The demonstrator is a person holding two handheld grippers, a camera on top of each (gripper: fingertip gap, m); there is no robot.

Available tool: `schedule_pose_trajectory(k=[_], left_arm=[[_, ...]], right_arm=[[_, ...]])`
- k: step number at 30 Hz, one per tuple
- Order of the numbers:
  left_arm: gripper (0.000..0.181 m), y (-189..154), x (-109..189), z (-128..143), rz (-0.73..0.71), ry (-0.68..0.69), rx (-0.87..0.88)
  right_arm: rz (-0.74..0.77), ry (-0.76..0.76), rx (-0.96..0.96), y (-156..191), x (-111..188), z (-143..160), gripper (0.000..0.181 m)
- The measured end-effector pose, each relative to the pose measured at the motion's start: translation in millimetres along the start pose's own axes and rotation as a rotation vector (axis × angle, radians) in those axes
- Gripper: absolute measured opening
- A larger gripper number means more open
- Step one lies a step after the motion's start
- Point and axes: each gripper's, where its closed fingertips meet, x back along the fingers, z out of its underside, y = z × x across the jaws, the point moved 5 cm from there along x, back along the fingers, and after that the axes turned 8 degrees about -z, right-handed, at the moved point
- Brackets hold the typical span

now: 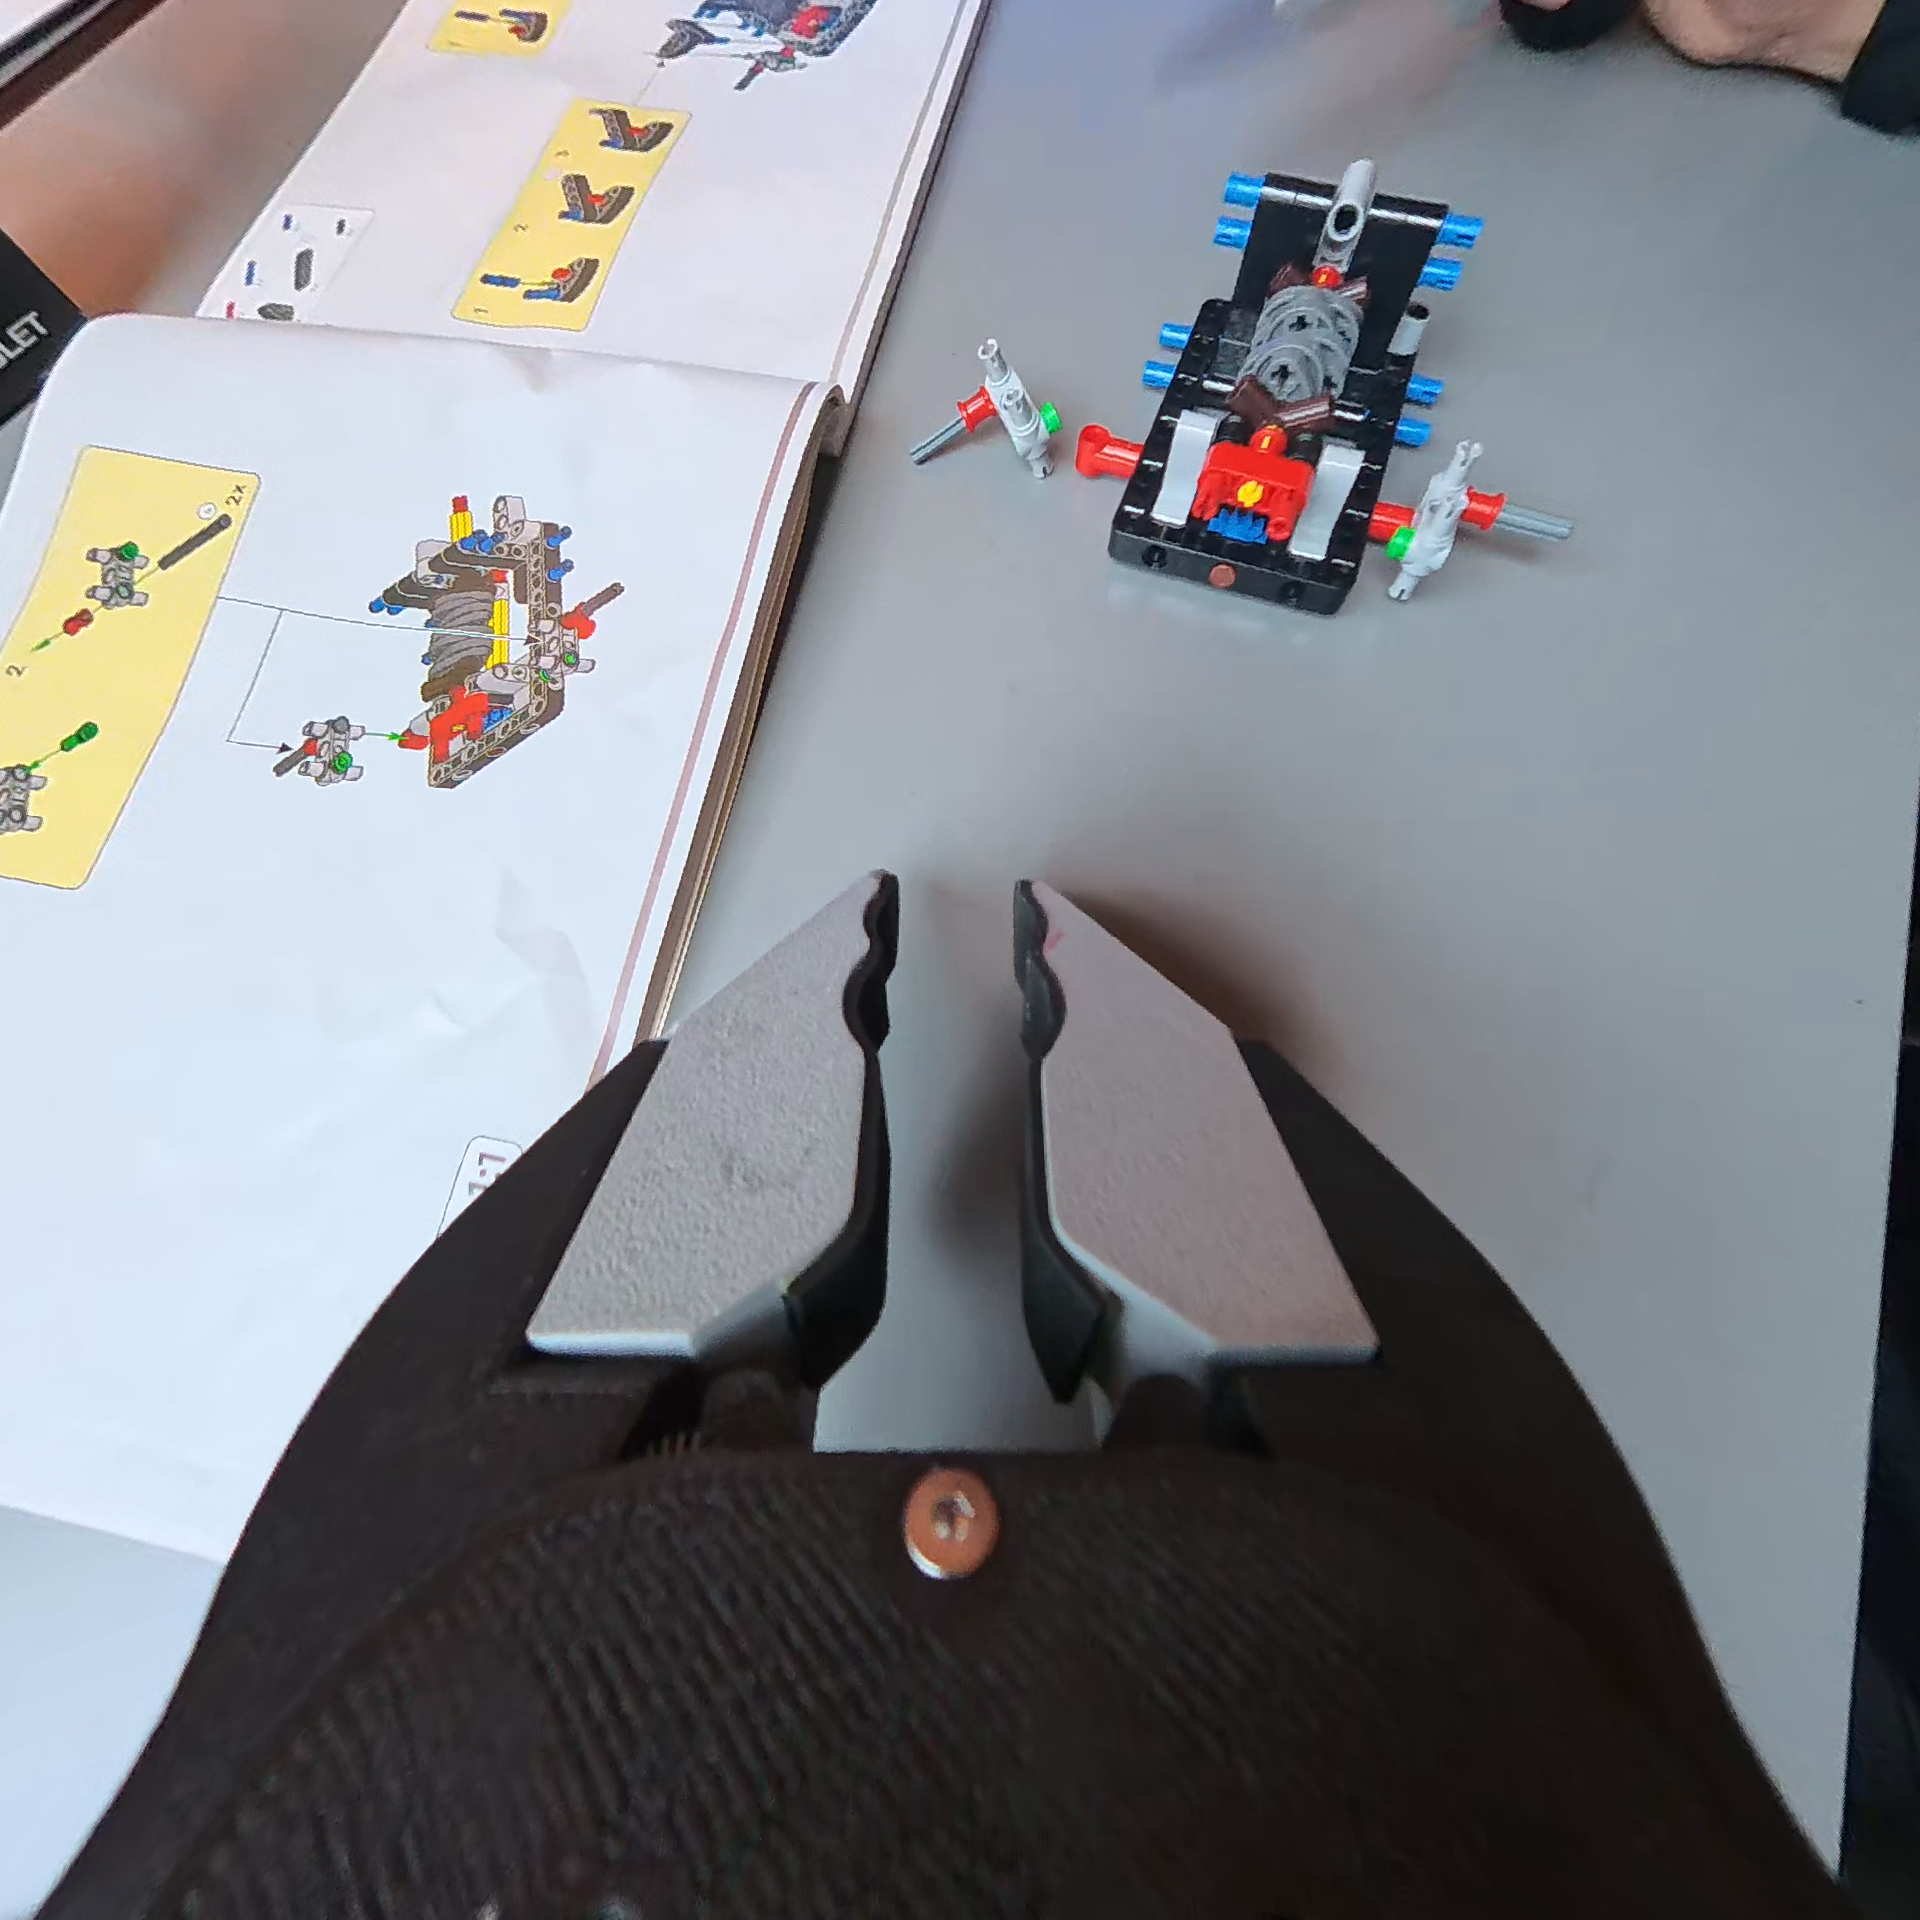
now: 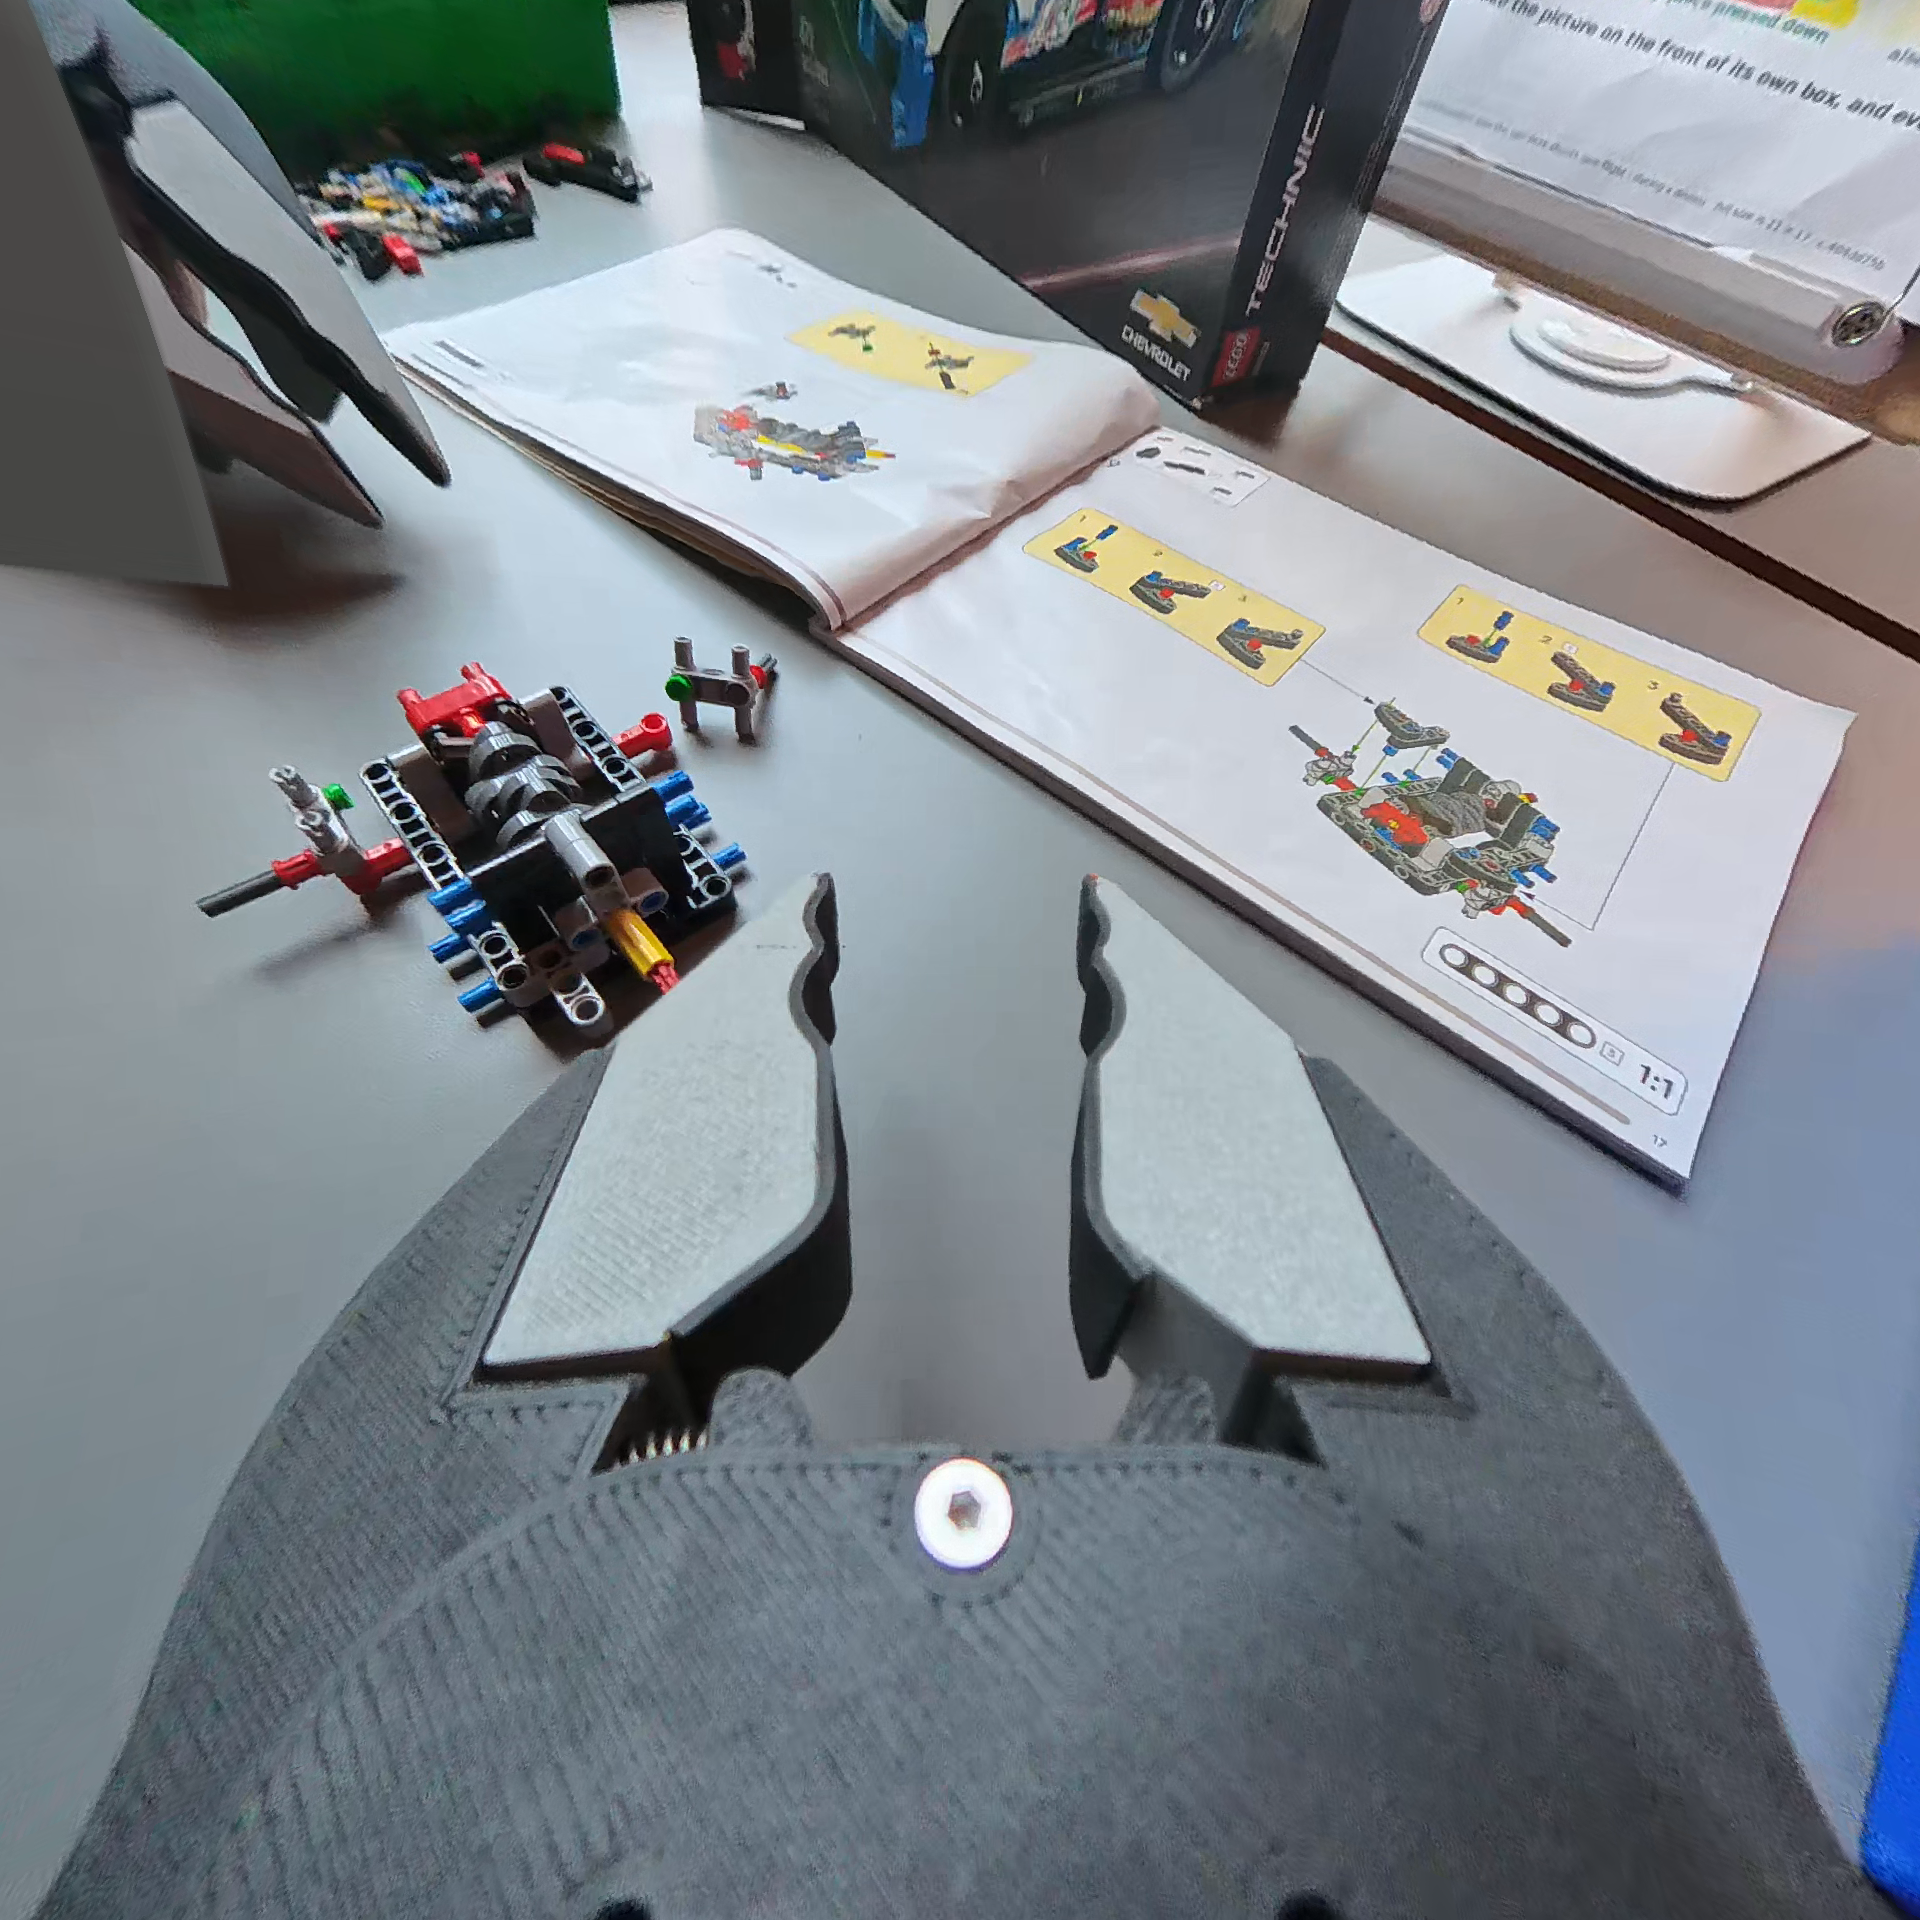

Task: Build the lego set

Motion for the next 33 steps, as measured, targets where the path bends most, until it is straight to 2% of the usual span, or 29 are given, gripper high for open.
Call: schedule_pose_trajectory(k=[7,11,21,25,28,33], left_arm=[[0.018,2,-1,1,0.007,0.012,0.020],[0.016,2,3,-2,-0.009,-0.029,0.010],[0.019,-9,3,1,-0.093,0.000,-0.007],[0.013,-13,4,1,-0.117,-0.006,-0.048],[0.010,-16,-1,5,-0.082,0.050,-0.062],[0.006,-13,-9,1,-0.069,0.063,-0.035]], right_arm=[[-0.027,-0.059,-0.042,-2,6,-3,0.044],[-0.041,-0.057,-0.057,-1,6,-3,0.045],[-0.094,-0.010,-0.042,12,-1,0,0.043],[-0.154,0.023,-0.045,15,-9,0,0.042],[-0.208,0.019,-0.049,13,-16,-4,0.040],[-0.354,0.041,-0.093,11,-31,-9,0.029]])
